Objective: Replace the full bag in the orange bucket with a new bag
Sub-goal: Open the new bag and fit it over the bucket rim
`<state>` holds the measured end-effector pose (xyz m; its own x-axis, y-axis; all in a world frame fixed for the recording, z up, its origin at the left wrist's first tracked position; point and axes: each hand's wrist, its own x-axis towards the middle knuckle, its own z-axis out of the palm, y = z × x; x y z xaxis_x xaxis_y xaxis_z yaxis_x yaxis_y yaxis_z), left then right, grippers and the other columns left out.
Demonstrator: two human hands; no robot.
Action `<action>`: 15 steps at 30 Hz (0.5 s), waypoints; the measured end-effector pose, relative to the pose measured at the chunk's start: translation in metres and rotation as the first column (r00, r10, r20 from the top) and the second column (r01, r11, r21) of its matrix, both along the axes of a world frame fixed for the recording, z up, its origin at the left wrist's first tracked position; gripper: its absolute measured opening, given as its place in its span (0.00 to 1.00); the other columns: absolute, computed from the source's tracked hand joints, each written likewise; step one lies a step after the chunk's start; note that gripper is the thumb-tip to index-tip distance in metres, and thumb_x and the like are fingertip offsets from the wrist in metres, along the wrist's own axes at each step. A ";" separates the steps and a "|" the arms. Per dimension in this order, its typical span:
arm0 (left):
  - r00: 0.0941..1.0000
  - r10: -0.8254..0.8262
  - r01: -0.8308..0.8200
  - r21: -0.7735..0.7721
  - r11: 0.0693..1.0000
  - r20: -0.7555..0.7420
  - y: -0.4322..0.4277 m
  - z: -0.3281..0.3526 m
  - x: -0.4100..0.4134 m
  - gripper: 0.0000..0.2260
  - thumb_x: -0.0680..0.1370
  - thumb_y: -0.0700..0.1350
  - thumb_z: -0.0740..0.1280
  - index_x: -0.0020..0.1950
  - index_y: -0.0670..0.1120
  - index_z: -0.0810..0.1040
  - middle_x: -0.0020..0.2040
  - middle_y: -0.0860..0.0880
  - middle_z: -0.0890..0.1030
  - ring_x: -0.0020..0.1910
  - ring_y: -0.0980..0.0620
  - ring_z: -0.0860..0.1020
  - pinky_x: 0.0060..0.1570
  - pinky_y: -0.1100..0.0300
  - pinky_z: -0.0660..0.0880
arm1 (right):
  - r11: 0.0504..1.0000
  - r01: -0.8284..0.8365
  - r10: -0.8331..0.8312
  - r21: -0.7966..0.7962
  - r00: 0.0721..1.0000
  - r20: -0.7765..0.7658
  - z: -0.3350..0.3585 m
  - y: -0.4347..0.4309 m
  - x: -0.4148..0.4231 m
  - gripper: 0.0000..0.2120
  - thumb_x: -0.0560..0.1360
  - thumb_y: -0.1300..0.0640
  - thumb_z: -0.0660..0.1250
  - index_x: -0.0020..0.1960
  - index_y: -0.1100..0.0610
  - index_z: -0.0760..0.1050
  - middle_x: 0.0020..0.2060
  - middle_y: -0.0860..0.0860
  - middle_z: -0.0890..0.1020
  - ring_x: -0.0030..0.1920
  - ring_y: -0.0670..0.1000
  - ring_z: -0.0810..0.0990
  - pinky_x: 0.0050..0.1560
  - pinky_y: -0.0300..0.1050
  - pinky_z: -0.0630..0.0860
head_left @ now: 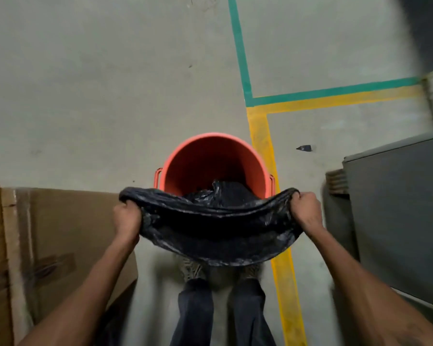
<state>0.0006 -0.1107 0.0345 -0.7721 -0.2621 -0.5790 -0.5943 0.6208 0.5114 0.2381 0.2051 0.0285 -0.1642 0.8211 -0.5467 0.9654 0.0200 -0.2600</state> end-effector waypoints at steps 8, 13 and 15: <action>0.975 -0.221 0.220 0.041 0.975 0.023 -0.004 0.000 -0.006 0.17 0.83 0.41 0.57 0.49 0.27 0.77 0.46 0.29 0.80 0.46 0.35 0.79 0.41 0.48 0.68 | 0.925 -0.376 0.371 0.048 0.924 0.091 -0.004 -0.007 -0.015 0.18 0.82 0.50 0.56 0.51 0.63 0.77 0.49 0.67 0.82 0.49 0.67 0.80 0.45 0.54 0.74; 0.983 -0.160 0.163 -0.039 0.986 0.086 -0.018 -0.024 -0.006 0.26 0.84 0.47 0.56 0.40 0.25 0.75 0.42 0.25 0.78 0.44 0.31 0.78 0.40 0.49 0.66 | 0.973 -0.220 0.212 0.066 0.971 0.108 -0.019 0.003 -0.011 0.21 0.82 0.49 0.53 0.50 0.64 0.78 0.50 0.67 0.81 0.52 0.67 0.80 0.50 0.54 0.75; 0.965 -0.257 0.259 -0.025 0.966 0.058 -0.001 -0.019 -0.011 0.26 0.84 0.50 0.55 0.34 0.33 0.73 0.35 0.33 0.76 0.38 0.39 0.75 0.37 0.51 0.64 | 0.965 -0.253 0.248 0.062 0.965 0.083 -0.014 0.010 -0.022 0.20 0.81 0.50 0.54 0.47 0.64 0.77 0.49 0.68 0.81 0.51 0.67 0.79 0.48 0.54 0.74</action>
